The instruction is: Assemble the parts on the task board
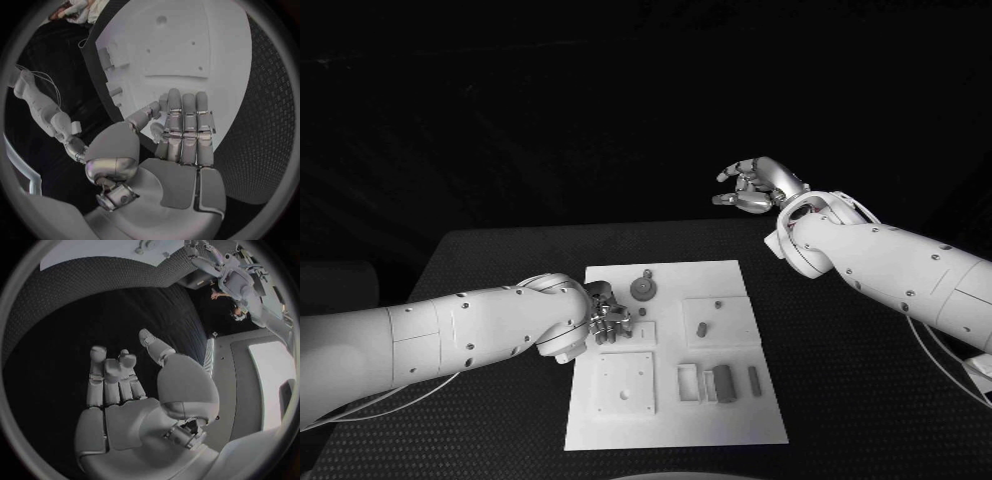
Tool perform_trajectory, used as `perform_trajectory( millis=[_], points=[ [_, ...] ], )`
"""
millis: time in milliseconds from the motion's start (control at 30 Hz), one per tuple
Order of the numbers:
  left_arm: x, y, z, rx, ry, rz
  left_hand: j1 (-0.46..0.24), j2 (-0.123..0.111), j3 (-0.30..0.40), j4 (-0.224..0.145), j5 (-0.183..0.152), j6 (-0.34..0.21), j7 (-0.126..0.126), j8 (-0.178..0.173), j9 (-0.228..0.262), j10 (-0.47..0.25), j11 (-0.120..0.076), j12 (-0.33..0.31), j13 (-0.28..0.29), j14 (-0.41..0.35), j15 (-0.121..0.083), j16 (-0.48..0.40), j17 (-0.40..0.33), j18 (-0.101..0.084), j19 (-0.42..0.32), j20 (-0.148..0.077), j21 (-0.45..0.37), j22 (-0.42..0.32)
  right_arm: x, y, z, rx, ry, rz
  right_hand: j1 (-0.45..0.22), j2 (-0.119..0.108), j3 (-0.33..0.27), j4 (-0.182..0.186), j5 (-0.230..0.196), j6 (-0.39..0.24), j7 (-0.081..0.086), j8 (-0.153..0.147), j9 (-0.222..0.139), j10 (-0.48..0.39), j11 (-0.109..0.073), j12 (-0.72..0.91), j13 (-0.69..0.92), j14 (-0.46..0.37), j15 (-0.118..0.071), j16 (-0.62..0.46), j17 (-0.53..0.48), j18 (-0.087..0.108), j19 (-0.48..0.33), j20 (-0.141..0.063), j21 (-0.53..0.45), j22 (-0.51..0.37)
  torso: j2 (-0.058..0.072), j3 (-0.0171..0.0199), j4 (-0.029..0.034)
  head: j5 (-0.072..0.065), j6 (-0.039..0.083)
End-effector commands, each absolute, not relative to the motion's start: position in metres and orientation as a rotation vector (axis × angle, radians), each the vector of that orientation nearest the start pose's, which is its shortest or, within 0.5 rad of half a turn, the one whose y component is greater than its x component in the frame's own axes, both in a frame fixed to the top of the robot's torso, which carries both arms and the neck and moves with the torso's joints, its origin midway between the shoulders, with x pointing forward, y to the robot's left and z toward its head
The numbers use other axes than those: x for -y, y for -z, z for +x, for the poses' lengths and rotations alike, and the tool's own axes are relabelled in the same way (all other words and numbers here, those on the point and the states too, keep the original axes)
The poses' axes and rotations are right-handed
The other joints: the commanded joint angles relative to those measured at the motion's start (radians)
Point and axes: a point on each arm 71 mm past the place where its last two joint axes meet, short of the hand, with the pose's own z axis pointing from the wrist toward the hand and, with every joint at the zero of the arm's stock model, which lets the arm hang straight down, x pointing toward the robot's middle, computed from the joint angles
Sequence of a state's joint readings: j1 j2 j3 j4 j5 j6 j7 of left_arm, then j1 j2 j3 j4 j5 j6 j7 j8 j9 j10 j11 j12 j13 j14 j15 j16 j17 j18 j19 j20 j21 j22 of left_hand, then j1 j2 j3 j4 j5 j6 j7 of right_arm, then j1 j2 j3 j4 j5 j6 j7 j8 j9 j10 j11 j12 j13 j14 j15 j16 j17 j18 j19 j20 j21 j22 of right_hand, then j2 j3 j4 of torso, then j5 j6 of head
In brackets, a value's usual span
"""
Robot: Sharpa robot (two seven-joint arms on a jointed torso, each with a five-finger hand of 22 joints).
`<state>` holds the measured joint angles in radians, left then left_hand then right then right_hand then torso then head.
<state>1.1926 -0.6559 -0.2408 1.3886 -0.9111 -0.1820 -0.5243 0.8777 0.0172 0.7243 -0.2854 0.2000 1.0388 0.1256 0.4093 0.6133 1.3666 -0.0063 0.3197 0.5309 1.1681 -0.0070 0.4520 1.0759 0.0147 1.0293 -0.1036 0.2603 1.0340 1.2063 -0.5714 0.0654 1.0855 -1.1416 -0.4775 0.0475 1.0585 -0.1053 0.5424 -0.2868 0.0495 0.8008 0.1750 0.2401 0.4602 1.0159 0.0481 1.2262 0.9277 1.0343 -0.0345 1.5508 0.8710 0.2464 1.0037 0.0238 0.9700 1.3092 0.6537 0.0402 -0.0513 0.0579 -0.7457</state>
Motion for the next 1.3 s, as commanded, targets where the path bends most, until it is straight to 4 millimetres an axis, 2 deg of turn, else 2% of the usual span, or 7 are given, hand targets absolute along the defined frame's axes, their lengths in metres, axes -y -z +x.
perform_trajectory(
  millis=[33,667,1300],
  points=[
    [-0.1749,0.2963,0.4666,-2.306,0.396,-0.420,0.008,-0.001,0.004,0.003,0.006,0.076,-0.070,0.003,0.001,-0.002,-0.006,0.004,0.001,-0.002,-0.001,0.006,-0.001,-0.012,-0.002,-0.004,0.003,0.002,0.1957,0.1621,0.5716,-1.447,-0.757,0.227,-0.005,0.005,-0.007,0.001,0.001,0.005,0.006,0.003,-0.002,-0.096,0.021,-0.004,-0.001,-0.007,-0.003,-0.005,-0.001,0.015,-0.004,0.003,-0.003,0.006,0.000,-0.0002,-0.0001,0.001,0.000],
    [-0.1727,0.2996,0.4663,-2.300,0.393,-0.417,0.008,0.000,0.004,0.003,-0.001,0.075,-0.069,0.000,0.003,-0.003,-0.006,0.004,0.001,-0.003,-0.001,0.007,-0.004,-0.012,-0.003,-0.003,0.002,0.004,0.1947,0.1628,0.5714,-1.448,-0.759,0.226,-0.006,0.005,-0.007,0.001,0.001,0.004,0.006,0.003,-0.002,-0.096,0.021,-0.004,-0.003,-0.007,-0.003,-0.005,-0.002,0.015,-0.004,0.003,-0.004,0.006,0.000,0.0000,-0.0016,0.000,0.001],
    [-0.1724,0.2989,0.4654,-2.280,0.403,-0.402,0.010,-0.001,0.005,0.002,-0.002,0.076,-0.070,-0.001,0.005,-0.003,-0.006,0.005,0.002,-0.003,-0.001,0.009,-0.005,-0.011,-0.003,-0.004,0.001,0.006,0.1943,0.1629,0.5711,-1.448,-0.760,0.226,-0.007,0.006,-0.007,0.001,0.001,0.004,0.006,0.003,-0.002,-0.096,0.021,-0.004,-0.004,-0.007,-0.003,-0.005,-0.002,0.015,-0.004,0.003,-0.004,0.006,0.000,-0.0001,-0.0005,-0.001,0.000]
  ],
)
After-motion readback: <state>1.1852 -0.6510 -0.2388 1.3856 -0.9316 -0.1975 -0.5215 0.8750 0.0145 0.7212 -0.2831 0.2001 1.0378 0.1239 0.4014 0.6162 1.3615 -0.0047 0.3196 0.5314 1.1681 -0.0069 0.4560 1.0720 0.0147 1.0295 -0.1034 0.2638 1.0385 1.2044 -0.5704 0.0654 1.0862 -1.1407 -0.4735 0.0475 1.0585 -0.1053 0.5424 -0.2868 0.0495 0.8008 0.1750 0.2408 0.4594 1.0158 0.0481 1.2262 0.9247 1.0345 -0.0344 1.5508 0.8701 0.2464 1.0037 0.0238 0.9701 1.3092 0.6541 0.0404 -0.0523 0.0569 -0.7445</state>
